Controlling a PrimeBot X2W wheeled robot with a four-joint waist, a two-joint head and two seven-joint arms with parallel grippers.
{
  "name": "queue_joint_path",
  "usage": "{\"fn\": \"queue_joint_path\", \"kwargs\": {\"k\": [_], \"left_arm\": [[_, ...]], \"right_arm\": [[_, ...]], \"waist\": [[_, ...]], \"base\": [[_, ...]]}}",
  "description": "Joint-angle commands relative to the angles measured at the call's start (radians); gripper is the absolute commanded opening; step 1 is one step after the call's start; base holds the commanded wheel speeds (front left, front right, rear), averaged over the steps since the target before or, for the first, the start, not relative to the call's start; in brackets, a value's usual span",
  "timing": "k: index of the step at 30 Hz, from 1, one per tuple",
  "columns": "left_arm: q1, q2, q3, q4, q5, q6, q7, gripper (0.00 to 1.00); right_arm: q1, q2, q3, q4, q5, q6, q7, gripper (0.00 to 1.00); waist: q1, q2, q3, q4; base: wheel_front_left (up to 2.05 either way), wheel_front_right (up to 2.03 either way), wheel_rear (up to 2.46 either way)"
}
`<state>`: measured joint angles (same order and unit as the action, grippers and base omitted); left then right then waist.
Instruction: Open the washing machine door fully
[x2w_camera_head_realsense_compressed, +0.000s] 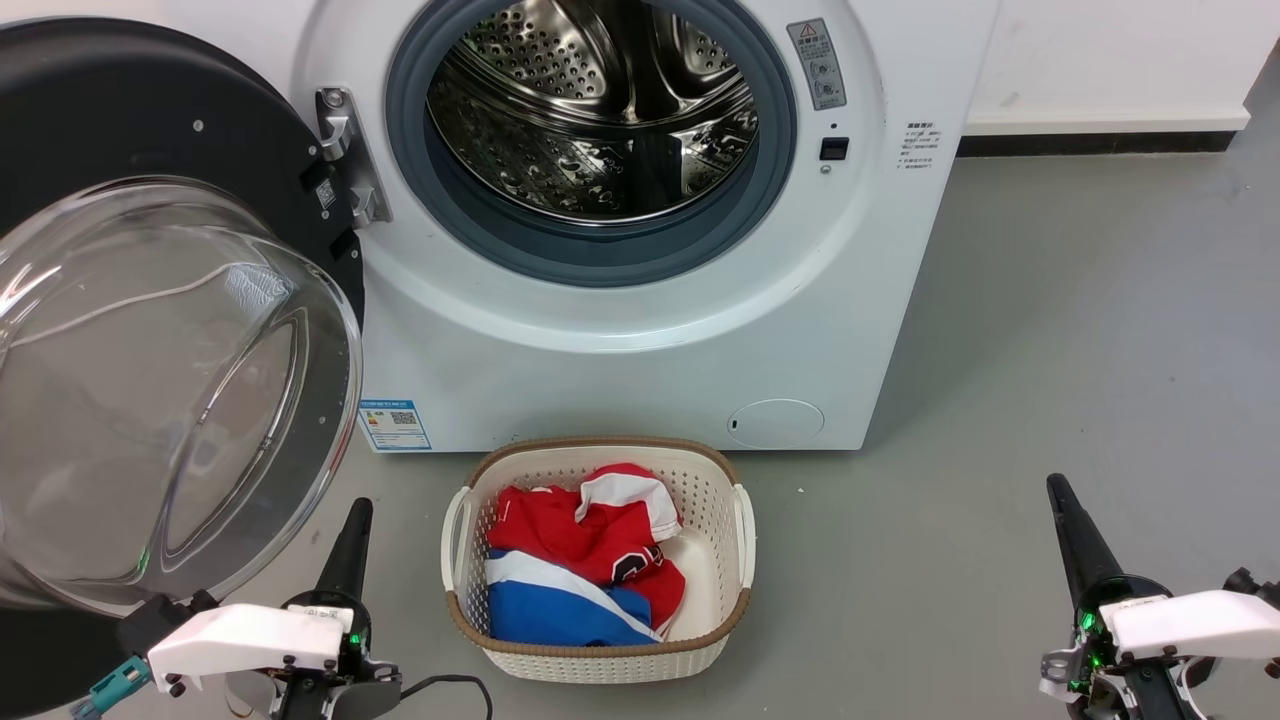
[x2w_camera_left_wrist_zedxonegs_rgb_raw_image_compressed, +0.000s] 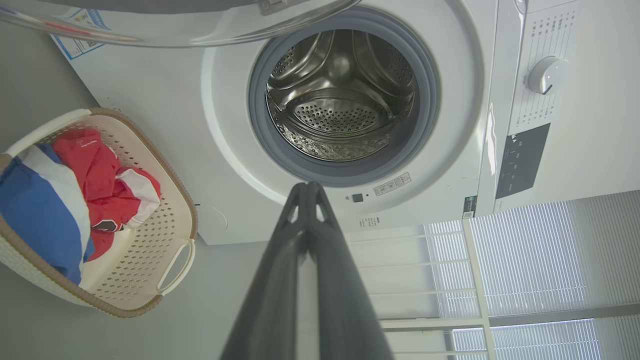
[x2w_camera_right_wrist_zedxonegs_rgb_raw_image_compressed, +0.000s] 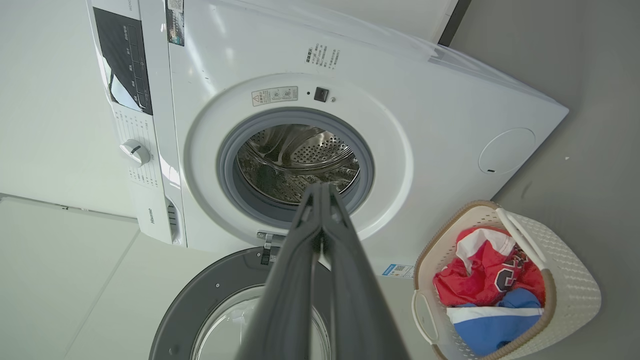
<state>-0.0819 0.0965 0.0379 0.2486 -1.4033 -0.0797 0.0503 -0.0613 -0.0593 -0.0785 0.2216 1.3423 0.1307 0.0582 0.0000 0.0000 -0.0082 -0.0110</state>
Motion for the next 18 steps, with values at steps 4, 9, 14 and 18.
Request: {"fn": "queue_joint_path", "kwargs": {"k": [4, 9, 14, 18], "left_arm": [[-0.02, -0.007, 0.018, -0.006, -0.037, -0.014, 0.012, 0.0], [-0.022, -0.014, 0.029, -0.006, -0.069, -0.021, 0.022, 0.0], [-0.026, -0.022, 0.04, -0.006, -0.099, -0.029, 0.033, 0.0], [-0.027, -0.028, 0.049, -0.005, -0.122, -0.035, 0.039, 0.0]], "right_arm": [[-0.024, -0.003, -0.005, 0.002, 0.052, 0.0, 0.01, 0.0], [-0.027, -0.003, -0.009, 0.006, 0.094, 0.0, 0.016, 0.0], [-0.034, -0.002, -0.012, 0.01, 0.134, 0.0, 0.022, 0.0], [-0.037, -0.002, -0.015, 0.013, 0.165, 0.0, 0.029, 0.0]], "waist": [[0.0, 0.0, 0.001, 0.001], [0.0, 0.0, 0.003, 0.003], [0.0, 0.0, 0.005, 0.004], [0.0, 0.0, 0.006, 0.006]], "base": [[0.0, 0.0, 0.0], [0.0, 0.0, 0.0], [0.0, 0.0, 0.0], [0.0, 0.0, 0.0]]}}
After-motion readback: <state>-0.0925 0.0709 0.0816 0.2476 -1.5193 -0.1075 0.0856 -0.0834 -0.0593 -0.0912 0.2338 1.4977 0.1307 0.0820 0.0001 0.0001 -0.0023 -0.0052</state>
